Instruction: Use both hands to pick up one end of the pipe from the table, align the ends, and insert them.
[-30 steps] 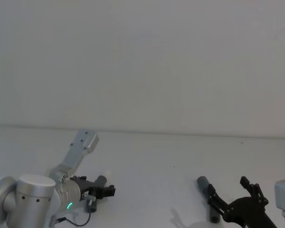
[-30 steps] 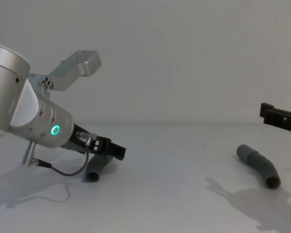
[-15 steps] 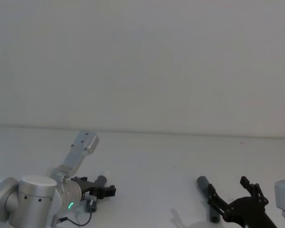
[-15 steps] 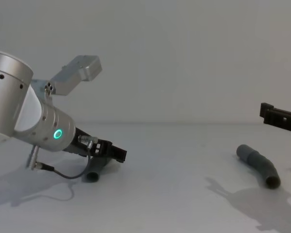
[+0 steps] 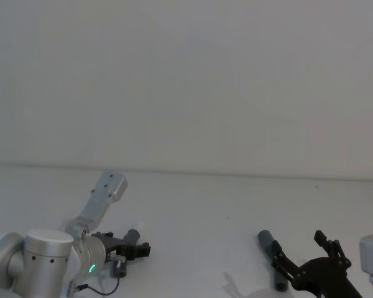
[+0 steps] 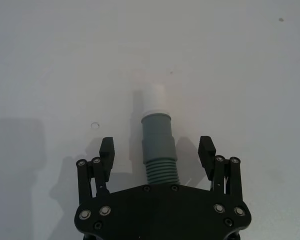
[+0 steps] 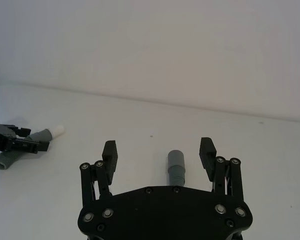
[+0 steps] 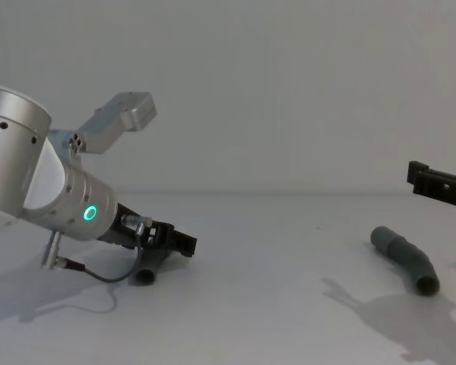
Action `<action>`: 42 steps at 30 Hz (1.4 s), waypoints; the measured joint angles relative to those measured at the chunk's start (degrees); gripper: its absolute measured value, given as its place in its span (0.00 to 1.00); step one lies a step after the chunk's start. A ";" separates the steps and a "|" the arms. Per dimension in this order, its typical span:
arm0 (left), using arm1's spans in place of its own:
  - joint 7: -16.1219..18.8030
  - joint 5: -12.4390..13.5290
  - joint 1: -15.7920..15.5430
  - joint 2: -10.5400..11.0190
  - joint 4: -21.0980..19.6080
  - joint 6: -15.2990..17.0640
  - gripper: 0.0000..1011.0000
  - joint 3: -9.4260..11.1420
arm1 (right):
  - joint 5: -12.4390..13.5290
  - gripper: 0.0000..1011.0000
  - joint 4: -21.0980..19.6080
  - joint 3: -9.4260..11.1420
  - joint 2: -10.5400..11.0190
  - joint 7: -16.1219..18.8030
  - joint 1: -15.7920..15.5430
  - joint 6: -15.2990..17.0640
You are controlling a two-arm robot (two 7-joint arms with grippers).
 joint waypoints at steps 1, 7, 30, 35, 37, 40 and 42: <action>0.00 0.01 -0.02 -0.04 0.07 0.00 0.99 -0.05 | 0.00 0.99 0.00 0.00 0.00 0.00 0.00 0.00; 0.00 0.07 -0.12 -0.33 0.57 0.05 0.99 -0.39 | 0.00 0.99 0.00 0.00 0.00 0.00 0.00 0.00; 0.04 0.17 -0.28 -0.72 1.20 0.26 0.38 -0.83 | 0.00 0.99 0.00 0.00 0.00 0.00 0.00 0.00; 0.03 0.15 -0.29 -0.75 1.22 0.29 0.33 -0.86 | 0.00 0.99 0.00 0.00 0.00 0.00 0.00 0.00; 0.03 0.15 -0.29 -0.75 1.23 0.30 0.33 -0.86 | 0.00 0.99 0.00 0.00 0.00 0.00 0.00 0.00; 0.03 0.15 -0.29 -0.77 1.25 0.31 0.33 -0.88 | 0.00 0.99 0.00 0.00 0.00 0.00 0.00 0.00; 0.03 0.15 -0.29 -0.78 1.26 0.31 0.33 -0.90 | 0.00 0.99 0.00 0.00 0.00 0.00 0.00 0.00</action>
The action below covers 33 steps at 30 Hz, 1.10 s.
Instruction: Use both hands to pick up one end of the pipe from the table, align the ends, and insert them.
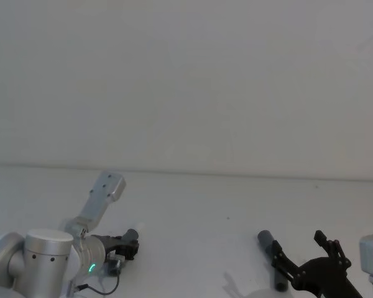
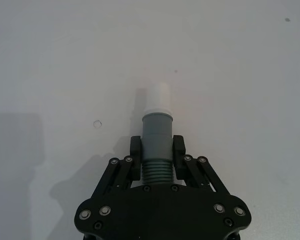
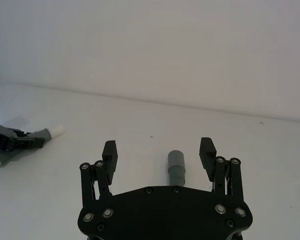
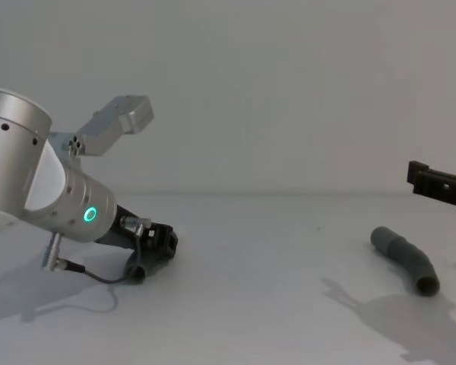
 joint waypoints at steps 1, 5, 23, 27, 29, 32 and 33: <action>0.00 0.00 0.00 0.00 0.01 0.00 0.33 -0.01 | 0.00 0.99 0.00 0.00 -0.01 0.00 0.01 0.01; 0.00 0.00 0.00 -0.01 0.03 0.01 0.33 -0.01 | -0.21 0.99 -0.01 -0.07 -0.04 0.01 0.38 0.53; 0.00 0.00 0.01 -0.01 0.03 0.01 0.33 -0.01 | -4.67 0.99 0.12 -3.29 -0.05 -1.03 7.65 14.99; 0.00 0.00 0.00 -0.01 0.03 0.01 0.33 -0.01 | -5.58 0.99 0.81 -3.99 -0.70 -1.73 9.69 19.69; 0.00 0.00 0.00 -0.01 0.03 0.01 0.33 0.00 | -6.00 0.99 1.46 -4.30 -1.35 -2.28 11.08 22.64; 0.00 0.00 0.00 -0.01 0.03 0.01 0.33 0.00 | -6.36 0.99 2.48 -4.51 -2.40 -3.05 12.82 26.21; 0.00 0.00 0.00 -0.01 0.03 0.01 0.33 0.00 | -6.44 0.99 2.73 -4.53 -2.68 -3.26 13.21 27.02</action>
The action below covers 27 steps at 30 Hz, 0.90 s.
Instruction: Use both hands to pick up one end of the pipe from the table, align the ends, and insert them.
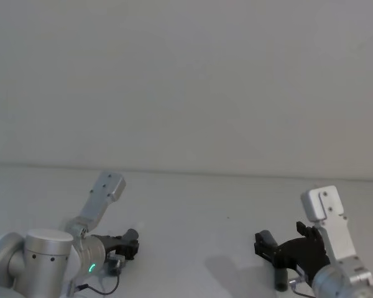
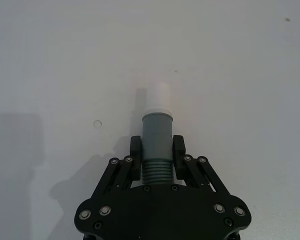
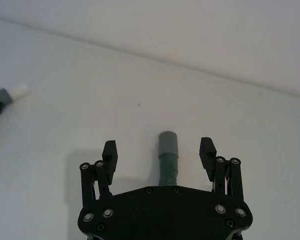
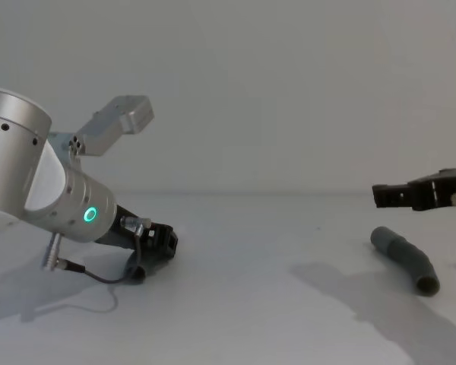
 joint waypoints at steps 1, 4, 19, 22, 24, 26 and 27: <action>0.00 0.00 0.00 0.00 0.00 0.00 0.33 0.00 | -0.11 0.99 0.53 -0.01 -0.61 -0.42 0.78 1.77; 0.00 0.00 0.00 0.00 0.00 0.00 0.33 0.00 | -0.23 0.99 1.49 0.04 -1.62 -1.22 1.92 4.52; 0.00 0.01 0.00 0.01 0.00 0.00 0.33 0.00 | -0.78 0.99 9.48 1.51 -8.02 -5.63 7.97 15.60; 0.00 0.00 0.00 0.00 0.00 0.00 0.33 0.00 | -0.94 0.99 10.38 1.55 -8.52 -5.88 8.43 16.20; 0.00 0.00 0.00 0.00 0.00 0.00 0.33 0.00 | -1.02 0.99 10.91 1.58 -8.78 -6.04 8.68 16.50; 0.00 0.00 0.00 0.00 0.00 0.00 0.33 0.00 | -1.21 0.99 12.06 1.65 -9.24 -6.29 9.19 16.97; 0.00 0.00 0.00 0.00 -0.01 0.00 0.33 0.00 | -1.27 0.99 12.33 1.66 -9.34 -6.36 9.31 17.09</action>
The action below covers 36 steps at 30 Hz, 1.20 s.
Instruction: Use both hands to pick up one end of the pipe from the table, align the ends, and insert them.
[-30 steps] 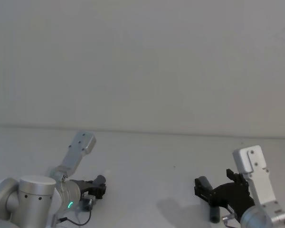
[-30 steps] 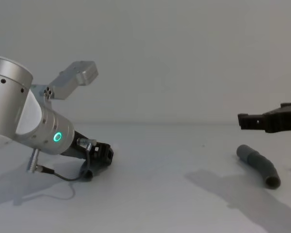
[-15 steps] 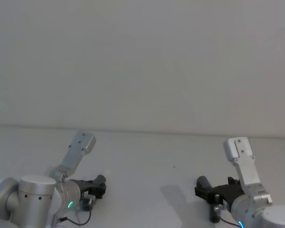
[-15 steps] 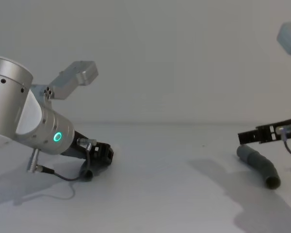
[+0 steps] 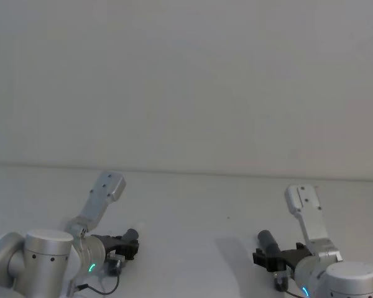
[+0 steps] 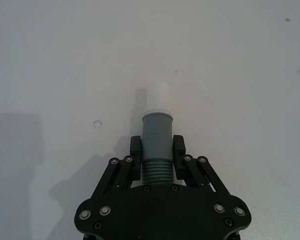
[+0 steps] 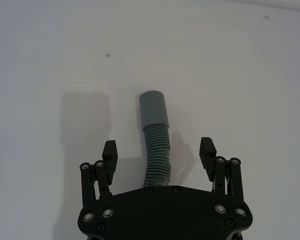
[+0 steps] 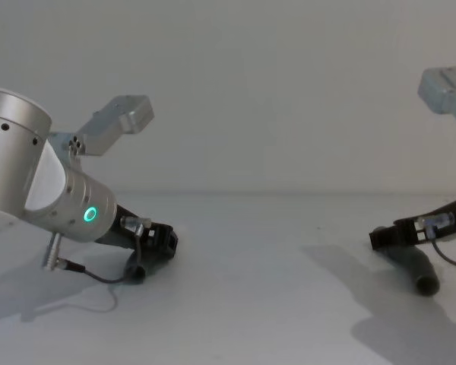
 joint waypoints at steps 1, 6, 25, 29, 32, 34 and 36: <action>0.00 0.00 0.00 0.00 0.00 0.00 0.33 0.00 | -0.04 0.99 0.27 0.01 -0.10 -0.05 0.11 0.05; 0.00 0.00 0.00 0.00 0.00 0.00 0.33 0.00 | -0.31 0.99 1.95 0.23 -0.79 -0.36 0.98 0.29; 0.00 0.00 0.00 0.00 0.01 0.00 0.33 0.00 | -1.01 0.99 6.04 1.40 -2.50 -1.12 2.82 0.83; 0.00 0.00 0.00 0.00 0.01 0.00 0.33 0.00 | -1.13 0.99 6.43 1.58 -2.76 -1.14 2.95 1.04; 0.00 0.00 0.00 0.00 0.01 0.00 0.33 0.00 | -1.21 0.99 6.62 1.67 -2.91 -1.13 3.02 1.17; 0.00 0.00 0.00 0.00 0.01 0.00 0.33 0.00 | -1.24 0.98 6.71 1.73 -2.98 -1.13 3.04 1.25; 0.00 0.00 0.00 0.00 0.01 0.00 0.33 0.00 | -1.28 0.93 6.79 1.79 -3.06 -1.11 3.06 1.30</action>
